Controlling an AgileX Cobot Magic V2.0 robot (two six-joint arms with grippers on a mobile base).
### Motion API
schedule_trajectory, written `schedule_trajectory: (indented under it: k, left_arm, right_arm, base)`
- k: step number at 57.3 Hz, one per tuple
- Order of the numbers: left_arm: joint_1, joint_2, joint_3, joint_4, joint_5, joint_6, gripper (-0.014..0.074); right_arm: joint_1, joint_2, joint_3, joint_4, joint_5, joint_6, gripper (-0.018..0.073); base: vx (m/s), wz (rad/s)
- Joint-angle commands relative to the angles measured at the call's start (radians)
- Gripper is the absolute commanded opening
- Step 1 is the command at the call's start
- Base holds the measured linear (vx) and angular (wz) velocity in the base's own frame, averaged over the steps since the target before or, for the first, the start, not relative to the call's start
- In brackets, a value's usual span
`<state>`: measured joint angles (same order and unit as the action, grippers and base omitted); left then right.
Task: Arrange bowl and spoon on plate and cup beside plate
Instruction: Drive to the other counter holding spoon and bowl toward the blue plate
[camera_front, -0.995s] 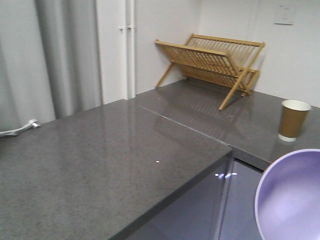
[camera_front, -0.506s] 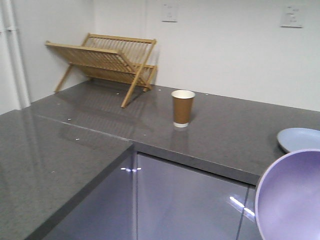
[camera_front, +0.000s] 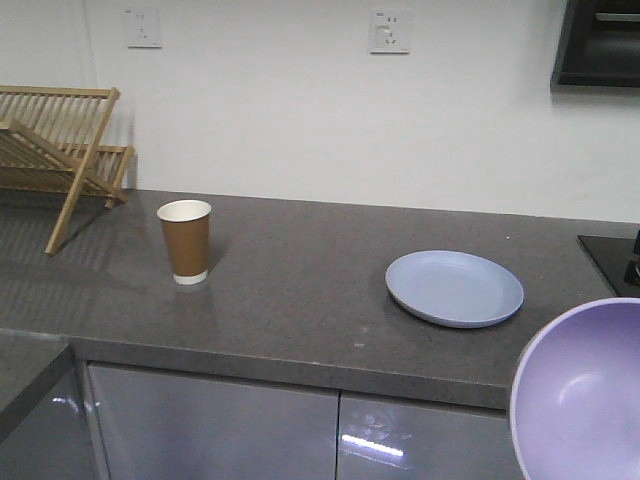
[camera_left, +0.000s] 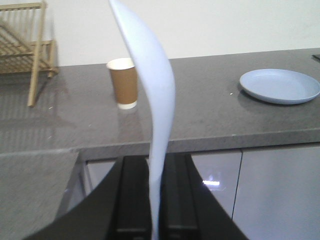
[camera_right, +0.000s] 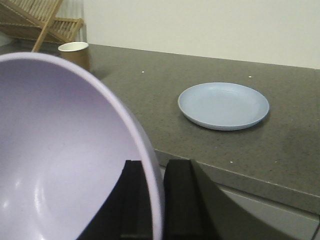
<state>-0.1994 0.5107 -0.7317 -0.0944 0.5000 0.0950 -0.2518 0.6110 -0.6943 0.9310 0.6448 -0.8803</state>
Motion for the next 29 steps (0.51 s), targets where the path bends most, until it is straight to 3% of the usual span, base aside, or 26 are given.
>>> schedule_trajectory:
  k: [1,29]
  left_arm:
    - [-0.006,0.01,-0.029,-0.01,-0.091,-0.002,-0.0003]
    - [-0.006,0.009,-0.029,-0.01,-0.09,-0.002,-0.0003]
  right_arm:
    - [-0.002,0.001,-0.03,0.047,-0.051,-0.009,-0.0008]
    - [-0.002,0.001,-0.03,0.047,-0.049,-0.009,-0.0008]
  base:
    - [0.24,-0.37]
    - [0.32,-0.17]
